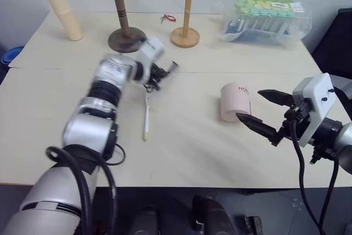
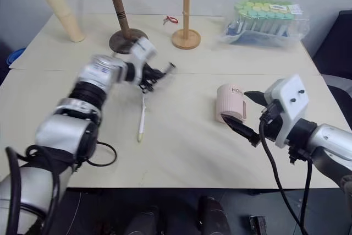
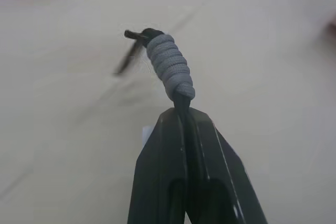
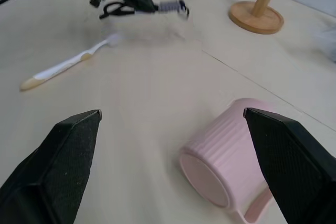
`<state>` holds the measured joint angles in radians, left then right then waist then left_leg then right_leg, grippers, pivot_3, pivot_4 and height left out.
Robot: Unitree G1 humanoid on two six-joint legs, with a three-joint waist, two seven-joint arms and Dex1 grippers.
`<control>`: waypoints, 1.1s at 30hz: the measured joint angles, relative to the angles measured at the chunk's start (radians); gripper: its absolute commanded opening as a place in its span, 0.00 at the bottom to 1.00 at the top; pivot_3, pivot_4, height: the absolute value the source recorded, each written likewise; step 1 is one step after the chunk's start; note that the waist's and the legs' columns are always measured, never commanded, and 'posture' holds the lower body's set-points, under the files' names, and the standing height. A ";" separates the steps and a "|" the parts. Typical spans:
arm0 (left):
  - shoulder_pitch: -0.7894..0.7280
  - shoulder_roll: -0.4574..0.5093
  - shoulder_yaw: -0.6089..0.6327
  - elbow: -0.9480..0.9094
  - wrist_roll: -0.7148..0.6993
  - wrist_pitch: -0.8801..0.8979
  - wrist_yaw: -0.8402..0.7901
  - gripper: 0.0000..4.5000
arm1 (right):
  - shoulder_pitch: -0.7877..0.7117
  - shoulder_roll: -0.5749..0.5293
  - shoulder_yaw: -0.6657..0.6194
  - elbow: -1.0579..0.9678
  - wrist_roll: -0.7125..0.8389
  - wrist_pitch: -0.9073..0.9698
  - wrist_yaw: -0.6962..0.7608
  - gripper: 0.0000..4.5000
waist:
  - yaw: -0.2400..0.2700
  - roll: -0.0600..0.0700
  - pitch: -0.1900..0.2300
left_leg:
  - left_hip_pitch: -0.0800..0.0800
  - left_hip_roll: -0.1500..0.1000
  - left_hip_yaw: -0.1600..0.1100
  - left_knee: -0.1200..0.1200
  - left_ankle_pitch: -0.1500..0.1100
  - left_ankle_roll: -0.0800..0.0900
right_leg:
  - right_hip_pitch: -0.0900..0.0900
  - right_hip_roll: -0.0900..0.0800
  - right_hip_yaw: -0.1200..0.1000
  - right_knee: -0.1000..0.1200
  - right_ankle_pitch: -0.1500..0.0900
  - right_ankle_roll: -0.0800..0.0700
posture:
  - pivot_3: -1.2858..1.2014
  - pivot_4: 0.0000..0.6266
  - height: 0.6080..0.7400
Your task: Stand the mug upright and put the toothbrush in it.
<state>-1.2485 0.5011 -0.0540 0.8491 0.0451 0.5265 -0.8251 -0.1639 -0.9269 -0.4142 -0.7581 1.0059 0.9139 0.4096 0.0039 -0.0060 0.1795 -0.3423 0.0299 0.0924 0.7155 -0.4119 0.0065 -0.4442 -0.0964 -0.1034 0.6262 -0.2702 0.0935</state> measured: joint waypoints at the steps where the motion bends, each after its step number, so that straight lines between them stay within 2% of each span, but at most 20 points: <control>1: 0.060 0.067 0.019 -0.094 -0.006 0.057 -0.008 0.01 | -0.013 0.001 0.020 0.009 0.000 -0.004 0.010 1.00 | -0.007 0.000 0.000 | 0.001 0.000 0.000 0.000 0.000 0.000 | 0.000 0.000 0.000 0.000 0.000 0.000 | 0.52 0.24 1.00; 4: 0.317 0.244 0.094 -0.368 -0.017 0.255 -0.014 0.01 | -0.045 0.003 0.073 0.048 -0.005 -0.022 0.060 1.00 | -0.020 0.000 0.000 | 0.003 0.000 -0.001 -0.002 0.000 0.000 | 0.000 0.000 -0.001 0.001 0.000 -0.001 | 0.52 0.24 1.00; 8: 0.574 0.314 0.197 -0.596 -0.056 0.440 0.021 0.01 | -0.115 0.008 0.136 0.103 -0.012 -0.054 0.143 1.00 | 0.007 -0.002 0.000 | -0.001 0.000 -0.004 0.004 0.000 0.000 | 0.000 -0.002 -0.002 0.001 0.000 0.000 | 0.52 0.24 1.00; 11: 0.691 0.329 0.281 -0.650 -0.079 0.467 0.069 0.01 | -0.128 0.008 0.154 0.128 0.002 -0.069 0.246 1.00 | 0.030 -0.002 0.000 | -0.003 0.000 -0.005 0.006 -0.001 0.001 | 0.001 -0.003 -0.003 0.000 0.000 0.000 | 0.52 0.24 1.00; 12: 0.709 0.326 0.294 -0.655 -0.085 0.467 0.082 0.05 | -0.128 0.008 0.162 0.131 0.003 -0.075 0.276 1.00 | 0.035 -0.003 0.000 | -0.004 -0.001 -0.005 0.006 -0.001 0.001 | 0.001 -0.003 -0.003 0.000 0.000 0.001 | 0.52 0.24 1.00; 14: 0.730 0.308 0.316 -0.674 -0.103 0.464 0.111 0.15 | -0.128 0.007 0.175 0.134 0.002 -0.085 0.333 1.00 | 0.044 -0.003 0.000 | -0.005 -0.001 -0.005 0.008 -0.001 0.001 | 0.001 -0.003 -0.004 0.000 0.001 0.001 | 0.52 0.24 1.00; 20: 0.798 0.298 0.362 -0.770 -0.156 0.465 0.161 0.57 | -0.135 -0.002 0.176 0.180 -0.042 -0.108 0.400 1.00 | 0.032 -0.004 -0.001 | -0.004 -0.001 -0.004 0.007 -0.001 0.002 | 0.000 -0.003 -0.003 0.001 0.001 0.001 | 0.52 0.24 1.00; 24: 0.848 0.352 0.401 -0.824 -0.186 0.517 0.166 0.85 | -0.127 -0.002 0.175 0.191 -0.076 -0.126 0.412 1.00 | 0.020 -0.004 -0.001 | -0.003 0.000 -0.004 0.005 -0.001 0.001 | 0.000 -0.002 -0.003 0.001 0.001 0.001 | 0.52 0.24 1.00; 26: 0.875 0.424 0.436 -0.828 -0.219 0.535 0.124 0.85 | -0.124 -0.002 0.164 0.219 -0.085 -0.126 0.394 1.00 | 0.014 -0.004 -0.001 | -0.002 0.000 -0.002 0.004 -0.001 0.001 | 0.000 -0.002 -0.003 0.000 0.001 0.001 | 0.52 0.24 1.00; 29: 0.761 0.495 0.525 -0.797 -0.304 0.560 0.077 0.85 | -0.164 0.014 0.130 0.304 -0.073 -0.082 0.320 1.00 | 0.019 -0.004 -0.001 | -0.003 0.000 -0.002 0.006 -0.001 0.001 | 0.000 -0.002 -0.003 0.001 0.001 0.001 | 0.52 0.24 1.00; 31: 0.659 0.525 0.576 -0.822 -0.404 0.593 0.016 0.85 | -0.219 0.015 0.124 0.359 -0.073 -0.056 0.272 1.00 | 0.023 -0.004 -0.001 | -0.003 -0.001 -0.002 0.006 -0.001 0.001 | 0.000 -0.004 -0.003 0.001 0.001 0.001 | 0.52 0.24 1.00; 33: 0.586 0.519 0.585 -0.924 -0.554 0.629 -0.081 0.85 | -0.304 0.028 0.131 0.442 -0.087 -0.024 0.211 1.00 | 0.022 -0.005 -0.001 | -0.003 -0.001 -0.002 0.006 -0.001 0.001 | 0.000 -0.005 -0.003 0.001 0.001 0.001 | 0.52 0.24 1.00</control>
<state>-0.6630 1.0202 0.5309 -0.0750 -0.5094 1.1554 -0.9062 -0.4676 -0.8994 -0.2835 -0.3159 0.9185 0.8899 0.6205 0.0259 -0.0106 0.1786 -0.3453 0.0285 0.0901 0.7217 -0.4131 0.0077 -0.4439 -0.1018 -0.1065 0.6269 -0.2694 0.0944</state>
